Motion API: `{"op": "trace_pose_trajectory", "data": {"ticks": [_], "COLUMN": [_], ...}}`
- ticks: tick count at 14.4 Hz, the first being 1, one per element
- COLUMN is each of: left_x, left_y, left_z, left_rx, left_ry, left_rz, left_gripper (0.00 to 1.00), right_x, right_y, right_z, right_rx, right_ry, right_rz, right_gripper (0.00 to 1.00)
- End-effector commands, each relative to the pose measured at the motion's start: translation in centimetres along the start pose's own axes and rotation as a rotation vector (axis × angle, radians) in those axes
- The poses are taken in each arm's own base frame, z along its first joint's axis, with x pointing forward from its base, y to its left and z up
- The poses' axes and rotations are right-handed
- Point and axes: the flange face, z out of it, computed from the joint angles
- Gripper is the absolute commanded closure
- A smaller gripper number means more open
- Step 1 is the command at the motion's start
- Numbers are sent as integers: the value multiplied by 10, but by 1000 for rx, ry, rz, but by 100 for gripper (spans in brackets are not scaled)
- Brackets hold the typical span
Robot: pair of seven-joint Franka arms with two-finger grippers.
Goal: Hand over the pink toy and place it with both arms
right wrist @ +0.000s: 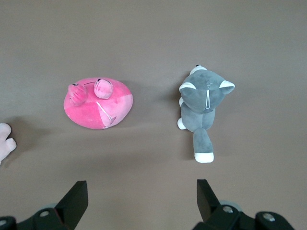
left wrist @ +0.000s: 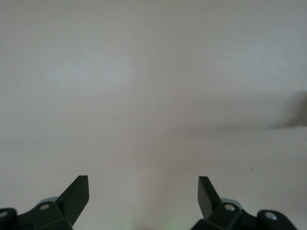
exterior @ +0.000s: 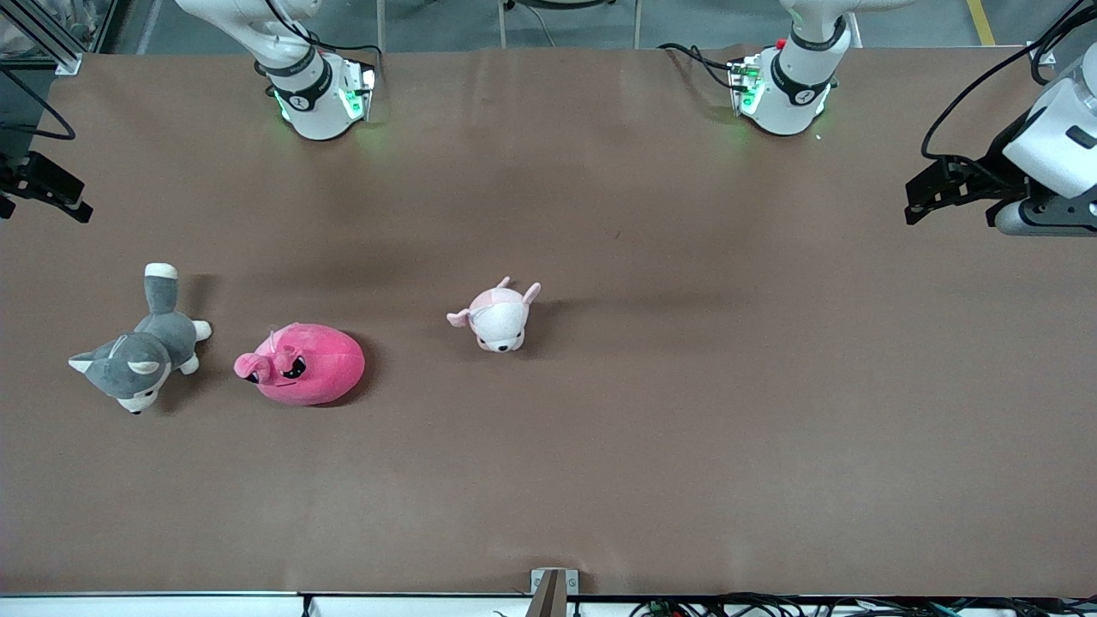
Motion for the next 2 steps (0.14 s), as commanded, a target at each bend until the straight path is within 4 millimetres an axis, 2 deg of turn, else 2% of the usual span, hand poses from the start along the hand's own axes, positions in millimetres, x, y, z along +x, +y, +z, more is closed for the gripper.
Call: {"op": "trace_pose_trajectory", "data": {"ticks": [1,2], "left_x": [-3,-3], "left_y": [-1,-1], "left_z": [-8,-14], "left_rx": [3,3], "left_ry": [-7,7], "left_rz": [-4,-3], "left_gripper": [0,0], "right_x": [-7,-7], "right_y": [-3,-3], "right_z": [1,1], "right_rx": [-18,-16], "right_ry": [-4,-4], "right_rz": [13,13], "right_gripper": [0,0]}}
